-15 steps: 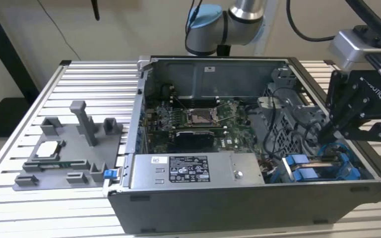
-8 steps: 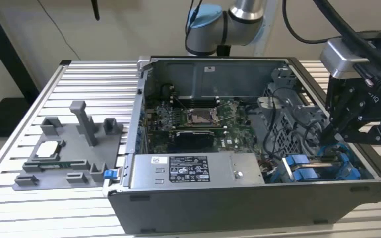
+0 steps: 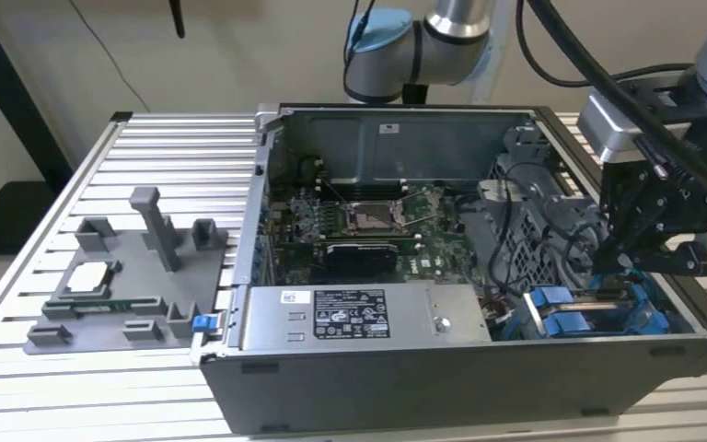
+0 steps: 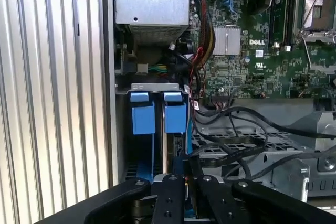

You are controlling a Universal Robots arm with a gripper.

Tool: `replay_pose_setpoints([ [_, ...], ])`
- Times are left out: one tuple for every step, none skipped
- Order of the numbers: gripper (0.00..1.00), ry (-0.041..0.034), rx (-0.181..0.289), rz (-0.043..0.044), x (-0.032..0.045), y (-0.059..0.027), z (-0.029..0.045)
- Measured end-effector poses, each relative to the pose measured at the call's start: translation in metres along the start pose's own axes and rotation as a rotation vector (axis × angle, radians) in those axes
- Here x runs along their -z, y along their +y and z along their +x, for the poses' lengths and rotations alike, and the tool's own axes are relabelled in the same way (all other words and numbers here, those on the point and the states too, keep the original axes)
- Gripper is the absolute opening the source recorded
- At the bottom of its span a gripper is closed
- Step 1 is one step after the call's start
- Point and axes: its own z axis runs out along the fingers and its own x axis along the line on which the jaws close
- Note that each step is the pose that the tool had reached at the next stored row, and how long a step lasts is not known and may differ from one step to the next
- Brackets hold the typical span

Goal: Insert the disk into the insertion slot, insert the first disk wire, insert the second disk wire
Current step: 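Insert the second disk wire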

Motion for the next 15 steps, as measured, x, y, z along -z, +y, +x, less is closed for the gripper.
replay_pose_setpoints([
  [0.0,0.0001,0.0,0.0031,-0.0006,0.0002,0.0001],
  [0.0,0.0001,0.0,0.0052,-0.0011,0.0002,0.0001],
  [0.0,0.0001,0.0,0.0058,-0.0016,0.0002,0.0001],
  [0.0,0.0001,0.0,0.0061,-0.0021,0.0003,0.0002],
  [0.0,0.0,-0.001,0.0063,-0.0027,0.0004,0.0003],
  [0.0,0.0001,-0.001,0.0063,-0.003,0.0004,0.0003],
  [0.0,0.0002,-0.001,0.0063,-0.0032,0.0004,0.0004],
  [0.0,0.0001,-0.001,0.0063,-0.0035,0.0004,0.0004],
  [0.0,0.0,-0.001,0.0063,-0.0038,0.0005,0.0004],
  [0.0,0.0001,-0.001,0.0063,-0.004,0.0005,0.0005],
  [0.0,-0.0001,-0.001,0.0063,-0.0043,0.0005,0.0005],
  [0.0,-0.0001,-0.001,0.0064,-0.0047,0.0005,0.0005],
  [0.0,-0.0001,-0.001,0.0064,-0.005,0.0005,0.0006],
  [0.0,0.0,-0.001,0.0064,-0.0053,0.0005,0.0006],
  [0.0,0.0,-0.002,0.0064,-0.0057,0.0005,0.0007],
])
